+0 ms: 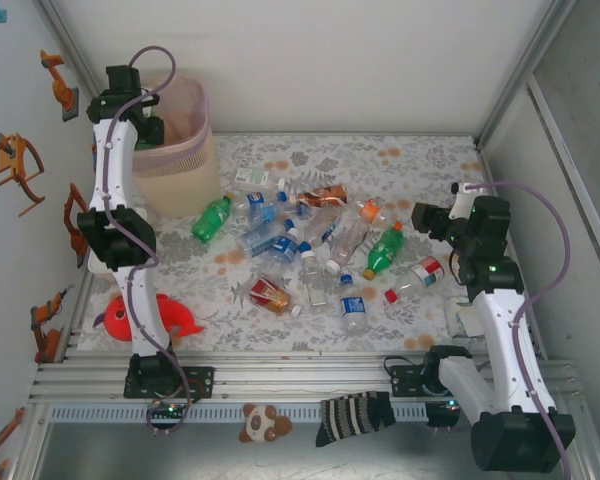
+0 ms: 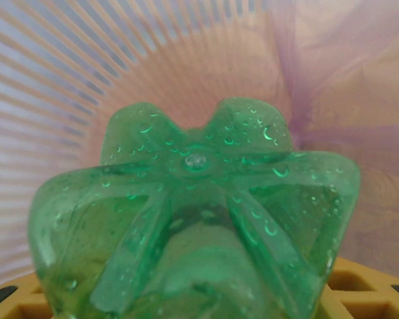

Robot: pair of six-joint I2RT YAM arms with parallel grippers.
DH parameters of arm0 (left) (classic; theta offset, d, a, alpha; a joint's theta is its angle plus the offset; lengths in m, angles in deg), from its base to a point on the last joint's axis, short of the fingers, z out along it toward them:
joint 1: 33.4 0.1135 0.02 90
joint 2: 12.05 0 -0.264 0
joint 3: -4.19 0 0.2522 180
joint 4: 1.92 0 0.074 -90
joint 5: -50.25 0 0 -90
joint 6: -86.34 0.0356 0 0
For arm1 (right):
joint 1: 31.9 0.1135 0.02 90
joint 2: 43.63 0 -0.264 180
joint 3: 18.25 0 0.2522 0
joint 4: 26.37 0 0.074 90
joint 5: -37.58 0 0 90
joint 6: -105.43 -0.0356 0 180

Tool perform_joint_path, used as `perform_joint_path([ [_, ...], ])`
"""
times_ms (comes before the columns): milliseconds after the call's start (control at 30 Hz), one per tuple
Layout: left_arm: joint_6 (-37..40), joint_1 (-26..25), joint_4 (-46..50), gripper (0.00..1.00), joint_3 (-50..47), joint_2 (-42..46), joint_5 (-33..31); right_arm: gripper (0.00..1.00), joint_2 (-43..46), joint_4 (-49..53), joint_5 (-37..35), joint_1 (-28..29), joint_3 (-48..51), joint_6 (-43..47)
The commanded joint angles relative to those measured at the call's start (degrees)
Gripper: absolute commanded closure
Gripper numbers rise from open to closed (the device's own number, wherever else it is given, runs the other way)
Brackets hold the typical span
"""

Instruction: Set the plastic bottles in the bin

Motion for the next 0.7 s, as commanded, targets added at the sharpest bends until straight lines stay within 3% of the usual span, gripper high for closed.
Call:
perform_joint_path([
  [0,-1.60,0.50,3.83,0.47,0.93,-1.75,3.55,0.24,0.61,-0.59,-0.41,0.47,0.07,0.74],
  [667,-3.17,1.51,7.17,0.36,-0.23,-10.17,9.93,0.24,1.52,0.02,-0.67,0.47,0.62,0.36],
])
